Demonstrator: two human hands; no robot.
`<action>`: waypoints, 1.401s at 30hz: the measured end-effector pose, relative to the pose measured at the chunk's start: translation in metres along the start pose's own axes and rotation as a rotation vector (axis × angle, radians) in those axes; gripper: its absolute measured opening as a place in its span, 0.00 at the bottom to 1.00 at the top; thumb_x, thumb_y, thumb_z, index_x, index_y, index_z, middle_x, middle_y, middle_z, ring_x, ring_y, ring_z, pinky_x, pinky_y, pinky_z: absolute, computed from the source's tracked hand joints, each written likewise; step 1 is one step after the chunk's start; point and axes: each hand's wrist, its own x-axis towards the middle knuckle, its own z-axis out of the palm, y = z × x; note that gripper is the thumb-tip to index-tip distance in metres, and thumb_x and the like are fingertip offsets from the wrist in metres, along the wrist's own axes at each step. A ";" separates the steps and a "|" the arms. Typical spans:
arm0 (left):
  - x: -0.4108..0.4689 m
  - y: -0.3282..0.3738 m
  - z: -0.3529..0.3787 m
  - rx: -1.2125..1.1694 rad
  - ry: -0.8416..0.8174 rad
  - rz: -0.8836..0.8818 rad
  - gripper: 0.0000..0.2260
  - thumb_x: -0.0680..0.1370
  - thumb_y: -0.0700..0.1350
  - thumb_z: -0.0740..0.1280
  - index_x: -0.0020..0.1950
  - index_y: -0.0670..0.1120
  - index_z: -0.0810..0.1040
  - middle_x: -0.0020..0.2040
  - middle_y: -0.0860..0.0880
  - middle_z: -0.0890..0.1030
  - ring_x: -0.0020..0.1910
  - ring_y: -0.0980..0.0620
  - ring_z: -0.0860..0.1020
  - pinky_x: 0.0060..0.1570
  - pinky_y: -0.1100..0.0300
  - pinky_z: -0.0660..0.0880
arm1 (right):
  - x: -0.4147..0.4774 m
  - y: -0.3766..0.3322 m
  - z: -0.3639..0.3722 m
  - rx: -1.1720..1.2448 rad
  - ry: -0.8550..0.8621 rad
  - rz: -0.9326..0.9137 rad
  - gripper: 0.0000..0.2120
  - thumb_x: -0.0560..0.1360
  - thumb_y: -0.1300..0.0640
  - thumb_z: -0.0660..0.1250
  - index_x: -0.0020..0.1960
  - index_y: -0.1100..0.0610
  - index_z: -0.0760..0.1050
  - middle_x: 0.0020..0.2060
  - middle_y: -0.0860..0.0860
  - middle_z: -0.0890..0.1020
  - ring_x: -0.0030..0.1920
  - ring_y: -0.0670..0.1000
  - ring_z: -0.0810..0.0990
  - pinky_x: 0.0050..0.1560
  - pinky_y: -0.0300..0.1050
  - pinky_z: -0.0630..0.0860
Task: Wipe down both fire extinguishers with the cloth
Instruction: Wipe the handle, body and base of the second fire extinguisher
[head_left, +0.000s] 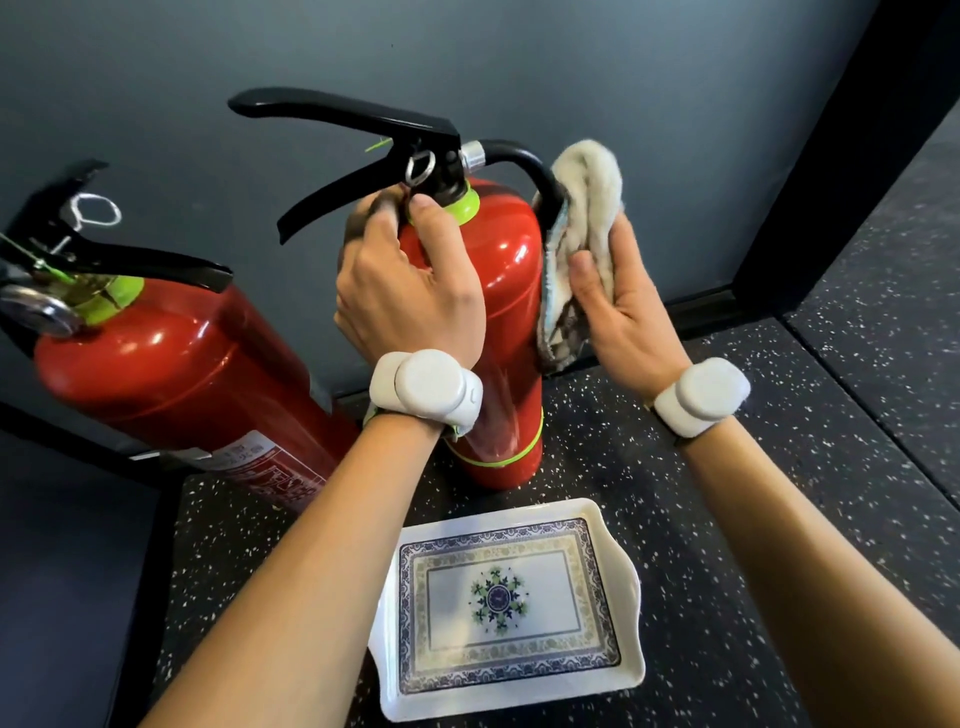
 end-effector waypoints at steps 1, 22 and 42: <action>-0.001 0.000 0.000 -0.008 0.002 0.004 0.27 0.78 0.60 0.51 0.62 0.51 0.83 0.58 0.53 0.85 0.59 0.51 0.81 0.57 0.57 0.76 | -0.004 0.010 0.002 -0.026 -0.027 0.036 0.18 0.87 0.59 0.58 0.77 0.56 0.64 0.68 0.45 0.76 0.69 0.39 0.74 0.75 0.42 0.68; 0.003 -0.005 0.003 -0.030 0.051 0.027 0.27 0.77 0.57 0.51 0.52 0.40 0.82 0.45 0.40 0.84 0.45 0.40 0.81 0.44 0.49 0.77 | -0.001 0.078 0.021 0.008 -0.192 0.373 0.22 0.82 0.71 0.56 0.63 0.49 0.78 0.54 0.44 0.85 0.53 0.35 0.83 0.59 0.33 0.76; 0.003 -0.007 0.005 -0.085 0.032 0.082 0.25 0.78 0.54 0.52 0.51 0.38 0.82 0.45 0.37 0.83 0.45 0.37 0.80 0.44 0.48 0.77 | -0.032 0.151 0.045 0.148 0.080 0.836 0.18 0.75 0.67 0.59 0.47 0.53 0.85 0.40 0.53 0.88 0.42 0.54 0.87 0.48 0.53 0.84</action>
